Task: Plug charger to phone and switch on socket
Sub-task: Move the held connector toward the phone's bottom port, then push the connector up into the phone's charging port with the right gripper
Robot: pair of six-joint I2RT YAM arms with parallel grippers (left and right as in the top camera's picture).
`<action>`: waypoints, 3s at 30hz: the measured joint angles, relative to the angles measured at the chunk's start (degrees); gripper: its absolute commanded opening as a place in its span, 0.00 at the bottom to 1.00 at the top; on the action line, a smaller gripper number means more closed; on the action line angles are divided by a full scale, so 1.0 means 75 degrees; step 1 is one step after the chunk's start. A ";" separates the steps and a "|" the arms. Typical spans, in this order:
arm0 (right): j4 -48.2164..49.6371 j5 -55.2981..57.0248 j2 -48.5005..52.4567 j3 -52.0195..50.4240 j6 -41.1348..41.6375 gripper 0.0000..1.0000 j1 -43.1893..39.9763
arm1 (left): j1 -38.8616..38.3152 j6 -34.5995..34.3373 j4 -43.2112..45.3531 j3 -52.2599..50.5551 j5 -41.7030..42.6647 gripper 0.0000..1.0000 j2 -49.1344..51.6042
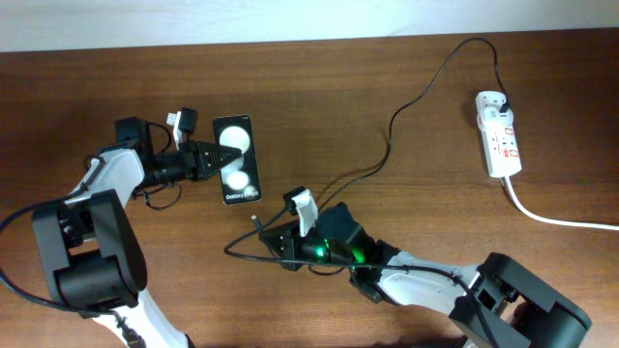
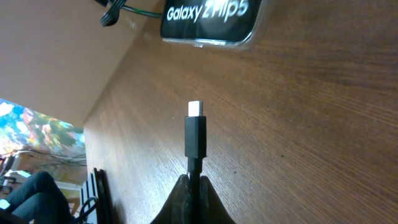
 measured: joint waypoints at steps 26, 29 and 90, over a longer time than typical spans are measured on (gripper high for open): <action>0.0650 0.1775 0.0000 -0.0003 0.0536 0.04 0.0583 | -0.0166 -0.0766 0.0332 -0.0003 -0.0041 0.00 0.0000; 0.0650 0.2122 0.0000 -0.0003 0.0734 0.04 0.0670 | -0.0189 -0.0766 0.0376 -0.0003 -0.0041 0.00 0.0000; 0.1326 0.3142 0.0376 -0.0009 0.1635 0.04 0.0784 | -0.0825 -0.2996 0.2541 -0.0038 0.0157 0.02 0.0000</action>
